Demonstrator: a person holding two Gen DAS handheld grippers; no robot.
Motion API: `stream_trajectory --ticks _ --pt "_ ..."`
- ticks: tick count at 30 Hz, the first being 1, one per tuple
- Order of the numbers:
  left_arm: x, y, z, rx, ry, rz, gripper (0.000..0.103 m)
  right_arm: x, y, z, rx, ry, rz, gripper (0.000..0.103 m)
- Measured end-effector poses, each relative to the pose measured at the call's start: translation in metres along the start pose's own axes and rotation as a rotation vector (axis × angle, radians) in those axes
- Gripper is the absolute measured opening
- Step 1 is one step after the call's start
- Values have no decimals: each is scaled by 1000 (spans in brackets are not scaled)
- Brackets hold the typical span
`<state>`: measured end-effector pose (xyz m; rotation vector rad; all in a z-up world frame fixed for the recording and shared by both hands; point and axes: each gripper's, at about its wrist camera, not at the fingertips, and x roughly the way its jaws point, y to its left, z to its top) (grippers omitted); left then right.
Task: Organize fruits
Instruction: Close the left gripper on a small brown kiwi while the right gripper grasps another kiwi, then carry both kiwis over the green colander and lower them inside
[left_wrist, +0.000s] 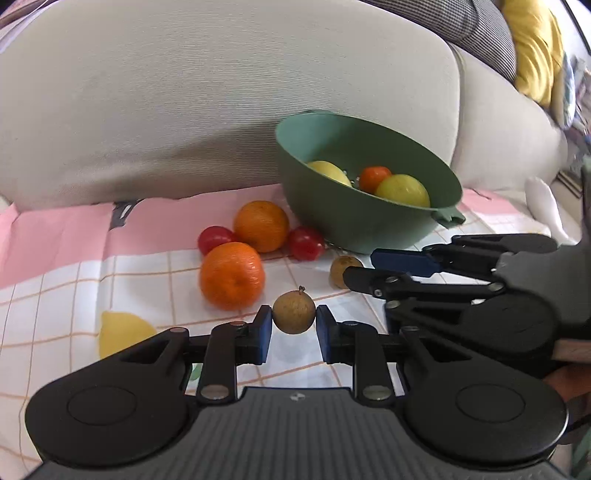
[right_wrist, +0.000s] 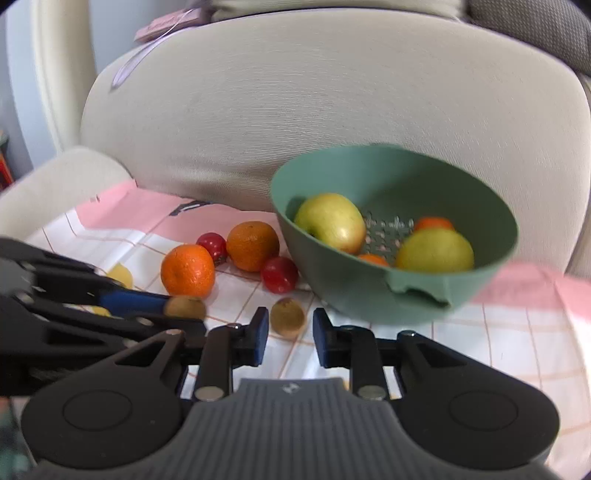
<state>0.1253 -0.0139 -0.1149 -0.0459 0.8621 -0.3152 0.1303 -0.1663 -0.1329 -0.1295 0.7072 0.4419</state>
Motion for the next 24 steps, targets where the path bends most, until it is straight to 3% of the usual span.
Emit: stream_trajectory --ticks 15,24 --pt "-12 5 1 -36 -13 16 28 17 8 0 -47 27 -21 23" --pt "-25 9 4 -75 -25 21 28 7 13 2 -61 16 -28 21"
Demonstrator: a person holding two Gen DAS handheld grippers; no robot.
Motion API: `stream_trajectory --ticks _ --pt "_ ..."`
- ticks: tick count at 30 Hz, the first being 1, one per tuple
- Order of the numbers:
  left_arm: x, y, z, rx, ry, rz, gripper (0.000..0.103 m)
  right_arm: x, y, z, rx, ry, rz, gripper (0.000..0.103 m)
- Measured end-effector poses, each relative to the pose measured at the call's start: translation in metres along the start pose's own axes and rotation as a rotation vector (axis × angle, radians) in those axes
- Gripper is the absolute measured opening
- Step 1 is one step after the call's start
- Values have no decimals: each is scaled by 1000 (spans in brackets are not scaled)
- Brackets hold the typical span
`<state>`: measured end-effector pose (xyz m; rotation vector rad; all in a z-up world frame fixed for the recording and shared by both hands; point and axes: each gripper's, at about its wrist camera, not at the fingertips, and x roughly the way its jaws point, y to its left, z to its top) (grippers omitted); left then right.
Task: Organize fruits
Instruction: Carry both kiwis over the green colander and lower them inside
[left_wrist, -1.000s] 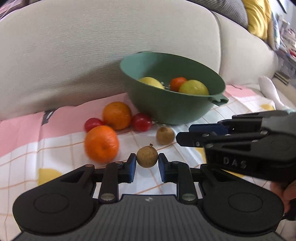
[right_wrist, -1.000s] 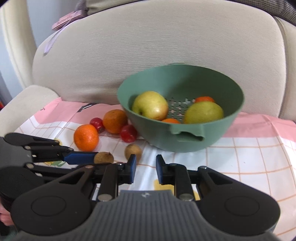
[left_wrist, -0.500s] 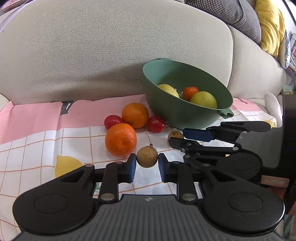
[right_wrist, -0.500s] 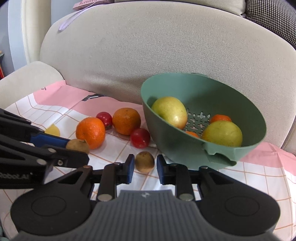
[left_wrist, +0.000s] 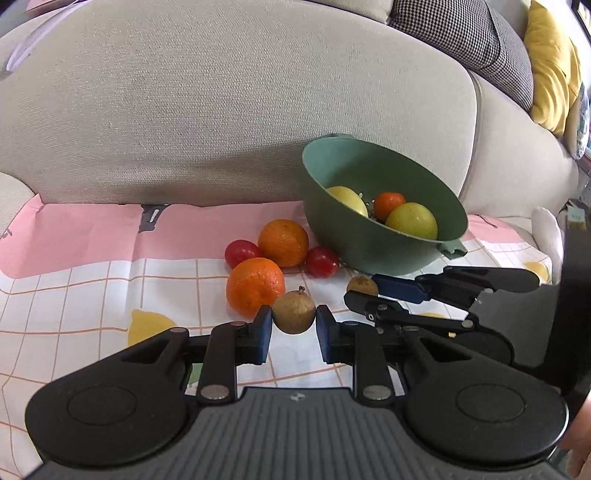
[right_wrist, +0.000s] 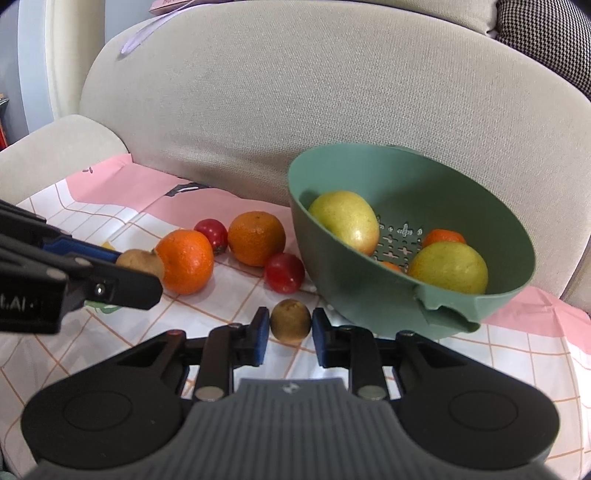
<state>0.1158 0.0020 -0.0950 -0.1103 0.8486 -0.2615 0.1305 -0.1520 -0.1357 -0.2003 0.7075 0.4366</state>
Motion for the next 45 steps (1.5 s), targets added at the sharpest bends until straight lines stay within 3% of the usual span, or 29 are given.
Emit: stream_trajectory --ticks 16,25,33,45 --pt "-27 -19 19 35 -11 18 28 -71 11 14 -63 -102 6 21" --pt "-32 -40 45 76 -17 -14 28 -94 -7 25 -42 -119 -15 21" --pt "-13 -60 76 96 56 -72 28 -94 -46 51 -3 -30 14 21" --pt "38 -93 103 233 174 -106 28 -52 -103 77 0 193 41 21"
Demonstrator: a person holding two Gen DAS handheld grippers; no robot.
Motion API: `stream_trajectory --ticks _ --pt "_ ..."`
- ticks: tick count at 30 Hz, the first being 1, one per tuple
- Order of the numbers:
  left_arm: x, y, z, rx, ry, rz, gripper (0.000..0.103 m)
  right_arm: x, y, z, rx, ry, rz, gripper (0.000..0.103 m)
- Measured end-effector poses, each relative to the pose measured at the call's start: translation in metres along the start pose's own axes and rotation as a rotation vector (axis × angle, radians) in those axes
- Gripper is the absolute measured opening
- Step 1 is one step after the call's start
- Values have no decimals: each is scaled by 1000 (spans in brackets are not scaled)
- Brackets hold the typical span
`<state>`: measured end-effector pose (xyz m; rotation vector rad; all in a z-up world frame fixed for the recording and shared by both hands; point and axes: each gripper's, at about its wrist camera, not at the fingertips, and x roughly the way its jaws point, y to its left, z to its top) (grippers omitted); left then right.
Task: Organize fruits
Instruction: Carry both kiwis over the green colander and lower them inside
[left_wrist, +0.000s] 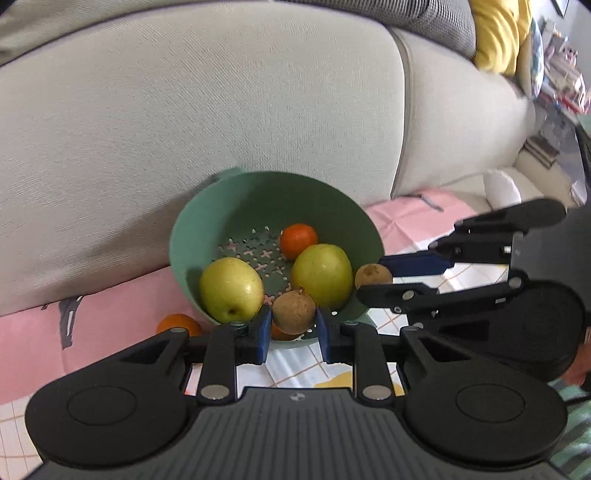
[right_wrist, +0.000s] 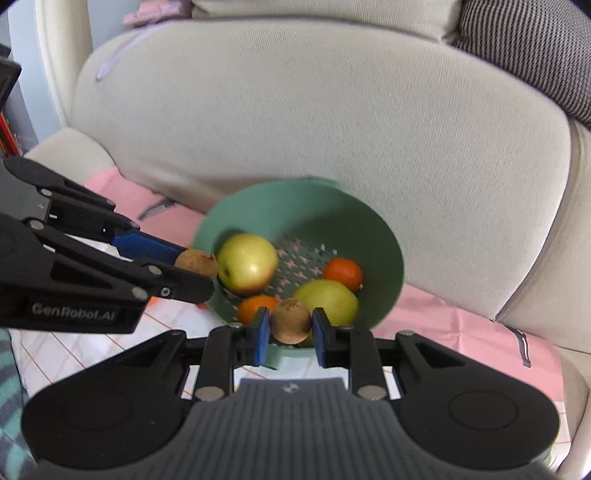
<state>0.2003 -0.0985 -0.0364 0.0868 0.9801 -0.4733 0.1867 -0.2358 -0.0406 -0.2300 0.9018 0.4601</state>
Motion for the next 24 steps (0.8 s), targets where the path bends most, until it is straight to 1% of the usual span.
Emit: stream_trajectory --ticks 4,11,18,24 --pt "12 0 6 1 43 -31 28 12 -12 7 -1 65 11 21" --pt "33 0 9 23 122 -50 28 31 -22 17 -27 170 51 21" --pt "44 7 11 17 161 -39 28 49 -20 24 -115 251 60 21" --pt "56 13 12 0 180 -36 28 59 -17 29 -148 296 69 21"
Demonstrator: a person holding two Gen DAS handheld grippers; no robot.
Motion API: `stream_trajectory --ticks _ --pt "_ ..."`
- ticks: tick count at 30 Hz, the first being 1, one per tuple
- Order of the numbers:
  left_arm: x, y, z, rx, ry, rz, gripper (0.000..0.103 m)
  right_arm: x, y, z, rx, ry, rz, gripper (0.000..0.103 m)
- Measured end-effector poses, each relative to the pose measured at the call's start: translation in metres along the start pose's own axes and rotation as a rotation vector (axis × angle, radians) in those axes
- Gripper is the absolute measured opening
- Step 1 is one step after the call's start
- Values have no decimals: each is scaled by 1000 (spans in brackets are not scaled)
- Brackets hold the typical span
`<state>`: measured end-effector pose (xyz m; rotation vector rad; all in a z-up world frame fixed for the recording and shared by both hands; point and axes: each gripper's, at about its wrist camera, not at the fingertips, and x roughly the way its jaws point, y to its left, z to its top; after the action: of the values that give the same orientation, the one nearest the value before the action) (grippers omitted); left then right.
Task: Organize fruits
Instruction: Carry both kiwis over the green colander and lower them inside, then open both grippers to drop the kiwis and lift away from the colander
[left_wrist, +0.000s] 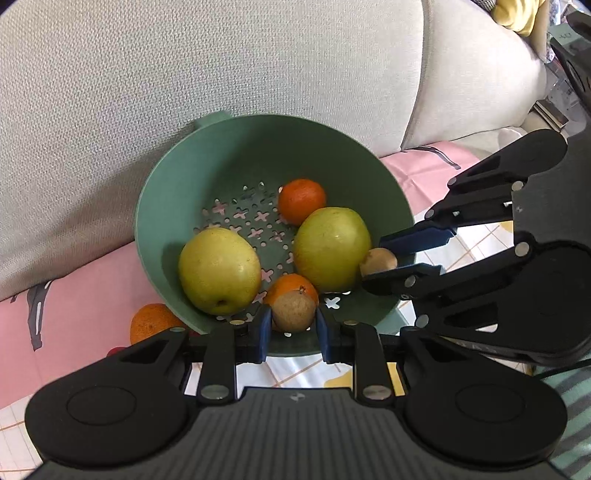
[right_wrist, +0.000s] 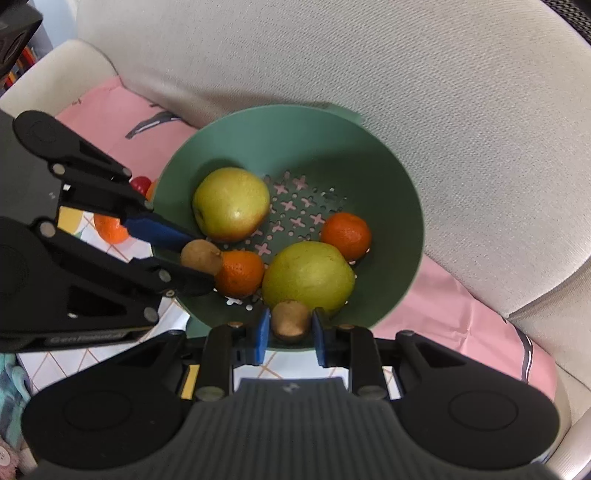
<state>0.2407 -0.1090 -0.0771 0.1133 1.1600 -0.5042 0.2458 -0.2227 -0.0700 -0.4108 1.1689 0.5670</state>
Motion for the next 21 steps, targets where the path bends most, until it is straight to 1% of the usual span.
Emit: stream_trajectory --ticks 6,16,19,21 --pt "6 -1 2 11 26 21 28 9 2 4 -17 34 4 22" --pt "4 -1 1 8 15 31 28 11 1 6 -17 36 4 22" --pt "2 0 1 7 14 35 30 10 4 5 -22 32 -6 22" --pt "0 0 1 4 14 40 34 10 4 4 -19 32 -10 22"
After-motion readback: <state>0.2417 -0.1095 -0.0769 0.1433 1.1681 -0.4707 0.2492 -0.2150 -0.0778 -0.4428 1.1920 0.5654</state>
